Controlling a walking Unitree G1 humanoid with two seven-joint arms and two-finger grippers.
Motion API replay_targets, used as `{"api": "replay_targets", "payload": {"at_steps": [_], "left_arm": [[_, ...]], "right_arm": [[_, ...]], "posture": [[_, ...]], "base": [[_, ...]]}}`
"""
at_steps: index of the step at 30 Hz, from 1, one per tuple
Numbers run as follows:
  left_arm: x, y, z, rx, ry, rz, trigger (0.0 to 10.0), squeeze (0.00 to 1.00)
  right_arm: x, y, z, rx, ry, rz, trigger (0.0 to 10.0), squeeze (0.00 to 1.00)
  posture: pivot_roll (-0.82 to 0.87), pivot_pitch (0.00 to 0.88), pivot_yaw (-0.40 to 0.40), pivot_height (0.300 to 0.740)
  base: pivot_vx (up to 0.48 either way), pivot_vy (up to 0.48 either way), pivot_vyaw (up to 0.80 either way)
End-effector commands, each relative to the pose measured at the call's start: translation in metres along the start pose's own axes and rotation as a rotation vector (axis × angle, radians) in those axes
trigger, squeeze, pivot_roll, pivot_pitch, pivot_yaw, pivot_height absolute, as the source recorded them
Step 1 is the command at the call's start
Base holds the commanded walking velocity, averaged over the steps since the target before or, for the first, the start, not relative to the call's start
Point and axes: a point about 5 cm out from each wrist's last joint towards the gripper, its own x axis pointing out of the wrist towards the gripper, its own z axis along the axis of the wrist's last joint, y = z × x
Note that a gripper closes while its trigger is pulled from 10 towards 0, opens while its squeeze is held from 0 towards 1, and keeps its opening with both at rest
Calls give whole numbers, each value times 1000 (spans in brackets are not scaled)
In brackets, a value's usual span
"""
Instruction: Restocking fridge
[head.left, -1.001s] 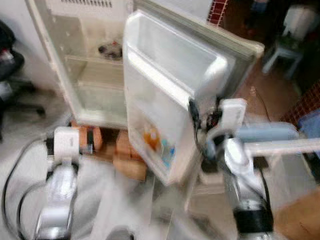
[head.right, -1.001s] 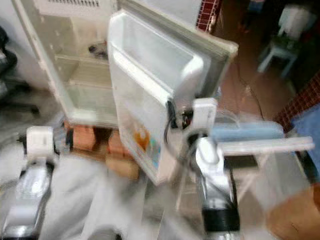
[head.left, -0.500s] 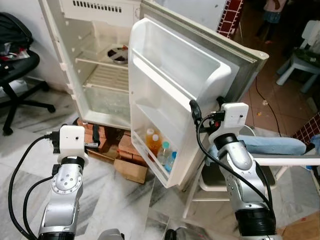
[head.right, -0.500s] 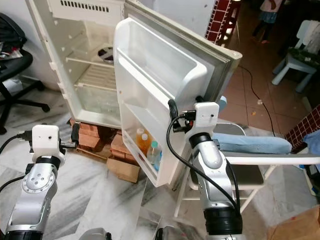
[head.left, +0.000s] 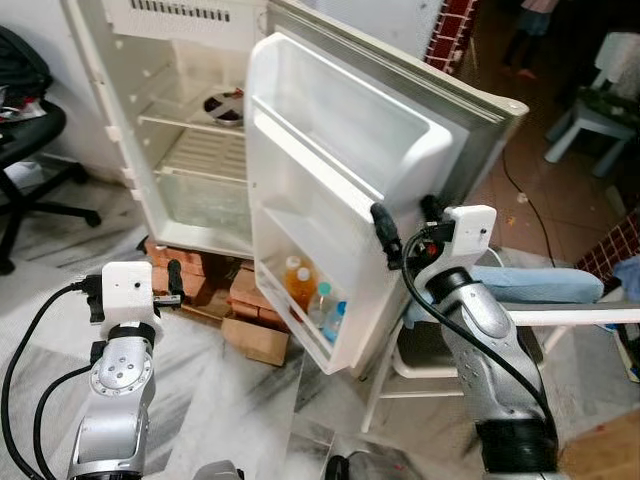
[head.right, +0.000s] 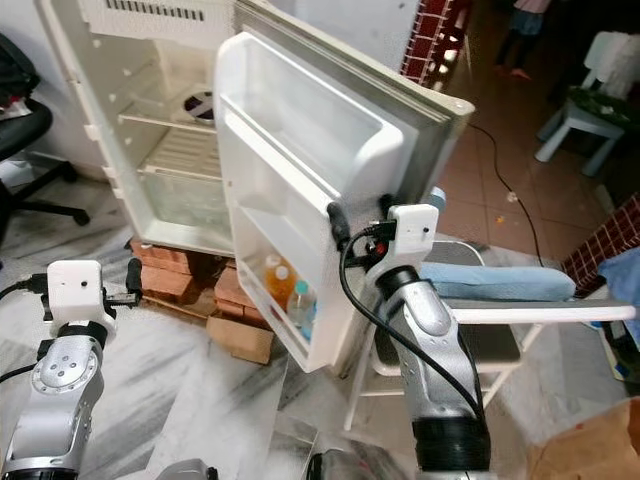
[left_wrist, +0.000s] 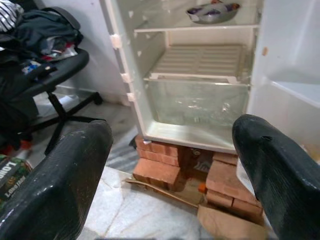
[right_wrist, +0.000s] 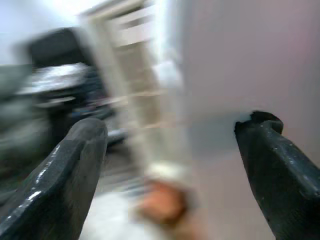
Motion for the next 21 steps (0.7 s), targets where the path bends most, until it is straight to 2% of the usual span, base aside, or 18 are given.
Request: {"api": "replay_targets", "payload": {"at_steps": [1,2,4,6,7,8,9,15,16,17,21], "left_arm": [[-1,5,-10,8,60,31,10000,0],[-2,9,-14,5,84,56,10000,0],[-3,13,-18,-4,114,83,10000,0],[-6,21,-25,-9,149,125,10000,0],[-6,21,-25,-9,149,125,10000,0],[-7,24,-27,-9,167,142,10000,0],[-8,28,-31,-13,193,163,10000,0],[-9,34,-39,-40,233,185,10000,0],[-9,34,-39,-40,233,185,10000,0],[-10,33,-38,-38,235,183,10000,0],[-10,32,-36,-38,231,178,10000,0]], "right_arm": [[2,23,4,41,11,170,10000,0],[0,27,3,43,23,207,10000,0],[-3,23,1,29,37,189,10000,0],[-6,1,-6,-72,66,18,10000,0],[-6,1,-6,-72,66,18,10000,0],[-9,-9,-6,-117,57,-45,10000,0],[-13,-16,-4,-123,48,-86,10000,0],[-38,-15,-11,-53,146,12,10000,0],[-38,-15,-11,-53,146,12,10000,0],[-50,-15,-15,-32,210,56,10000,0],[-60,-27,-16,-70,265,6,10000,0]], "posture": [[4,0,-69,740],[3,0,-70,740],[1,0,-70,740],[2,0,-70,740],[2,0,-70,740],[2,0,-70,740],[4,0,-68,740],[1,0,-66,740],[1,0,-66,740],[-2,0,-64,740],[-2,0,-61,740]], "base": [[0,0,0],[0,0,0],[0,0,0],[0,0,0],[0,0,0],[0,0,0],[0,0,0],[0,0,0],[0,0,0],[0,0,0],[0,0,0]]}}
